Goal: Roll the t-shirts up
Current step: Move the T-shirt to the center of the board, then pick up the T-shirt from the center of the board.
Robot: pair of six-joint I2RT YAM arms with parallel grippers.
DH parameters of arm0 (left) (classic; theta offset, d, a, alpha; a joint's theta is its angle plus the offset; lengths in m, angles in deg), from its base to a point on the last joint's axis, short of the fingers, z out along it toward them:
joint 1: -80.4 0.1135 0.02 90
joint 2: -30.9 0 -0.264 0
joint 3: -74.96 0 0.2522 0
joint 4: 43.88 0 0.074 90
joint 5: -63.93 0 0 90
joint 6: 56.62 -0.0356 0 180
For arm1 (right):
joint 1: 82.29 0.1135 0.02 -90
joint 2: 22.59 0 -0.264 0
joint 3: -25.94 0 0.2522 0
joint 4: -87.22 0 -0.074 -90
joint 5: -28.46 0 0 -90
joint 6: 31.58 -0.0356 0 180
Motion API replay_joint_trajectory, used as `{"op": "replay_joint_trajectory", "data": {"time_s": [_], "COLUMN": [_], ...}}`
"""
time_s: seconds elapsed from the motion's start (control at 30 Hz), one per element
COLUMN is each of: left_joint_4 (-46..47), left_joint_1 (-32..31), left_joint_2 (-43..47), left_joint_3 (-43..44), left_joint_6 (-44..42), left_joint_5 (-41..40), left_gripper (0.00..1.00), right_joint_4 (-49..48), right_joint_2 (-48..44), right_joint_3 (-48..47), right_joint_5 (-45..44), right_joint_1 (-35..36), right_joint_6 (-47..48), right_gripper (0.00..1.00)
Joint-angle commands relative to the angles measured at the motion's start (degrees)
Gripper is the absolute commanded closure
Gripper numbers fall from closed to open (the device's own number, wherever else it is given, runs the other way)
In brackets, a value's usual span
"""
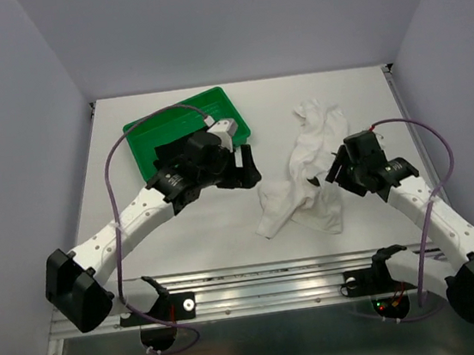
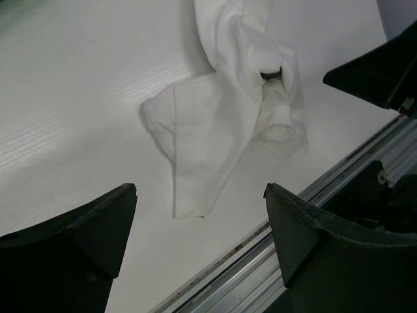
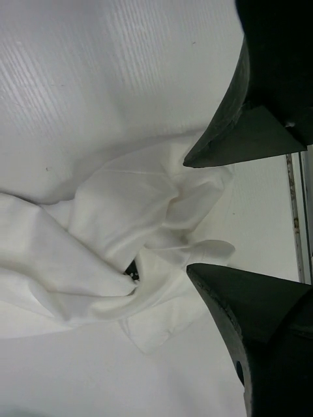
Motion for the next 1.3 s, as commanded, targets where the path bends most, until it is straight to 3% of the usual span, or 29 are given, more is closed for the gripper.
{"op": "replay_joint_trajectory", "data": {"time_s": [0.0, 0.27, 0.4, 0.6, 0.83, 0.87, 0.97, 1.0, 1.03, 1.07, 1.1, 1.13, 1.17, 1.2, 1.27], "left_joint_4": [2.5, 6.72, 7.6, 8.39, 9.19, 9.45, 9.19, 8.84, 8.49, 4.83, 4.01, 3.13, 2.25, 0.15, -2.05], "left_joint_1": [-4.28, -10.52, -13.6, -15.71, -16.85, -17.03, -17.03, -16.94, -16.94, -16.51, -16.42, -16.24, -16.07, -15.63, -15.1], "left_joint_2": [-3.72, -11.63, -16.38, -23.4, -30.27, -30.62, -31.24, -31.15, -31.15, -29.76, -29.75, -28.96, -28.09, -25.99, -22.13], "left_joint_3": [0.62, -4.31, -4.4, -1.77, 1.22, 1.4, 2.36, 2.63, 2.98, 5.33, 5.88, 6.32, 6.76, 7.46, 9.66], "left_joint_6": [2.77, 9.62, 12.61, 13.41, 12.01, 12.01, 12.01, 11.92, 11.74, 10.87, 10.86, 10.6, 10.17, 9.12, 8.23], "left_joint_5": [-2.98, -4.72, -7.2, -11.33, -12.73, -12.91, -14.05, -14.32, -14.67, -17.11, -18.0, -18.79, -19.58, -21.85, -24.06], "left_gripper": [0.09, 0.13, 0.14, 0.15, 0.28, 0.31, 0.57, 0.76, 0.87, 1.0, 1.0, 1.0, 1.0, 1.0, 1.0], "right_joint_4": [0.12, -4.01, -5.15, -6.74, -6.56, -6.91, -8.67, -9.28, -9.98, -14.17, -14.29, -14.21, -14.03, -13.51, -12.72], "right_joint_2": [6.25, 10.04, 9.26, 7.94, 9.25, 9.69, 12.15, 13.11, 14.25, 20.97, 22.34, 23.22, 23.58, 23.41, 20.61], "right_joint_3": [-3.65, -4.89, -1.83, 1.79, -0.32, -1.19, -1.9, -1.9, -1.99, -3.03, -3.04, -3.83, -5.84, -6.99, -9.36], "right_joint_5": [-1.03, 6.1, 7.68, 8.92, 6.72, 6.72, 5.58, 4.36, 3.74, 1.3, 1.27, 0.58, -0.39, -1.01, -3.02], "right_joint_1": [-0.31, -0.31, -0.31, -0.31, -0.31, -0.31, -0.31, -0.31, -0.31, -0.31, -0.31, -0.31, -0.31, -0.31, -0.31], "right_joint_6": [-0.8, 4.92, 4.39, 3.16, 3.69, 3.78, 4.39, 4.48, 4.74, 5.7, 5.62, 5.71, 5.88, 6.15, 6.59], "right_gripper": [0.34, 0.29, 0.21, 0.18, 0.17, 0.18, 0.18, 0.18, 0.18, 0.47, 0.48, 0.6, 0.87, 0.96, 0.99]}}
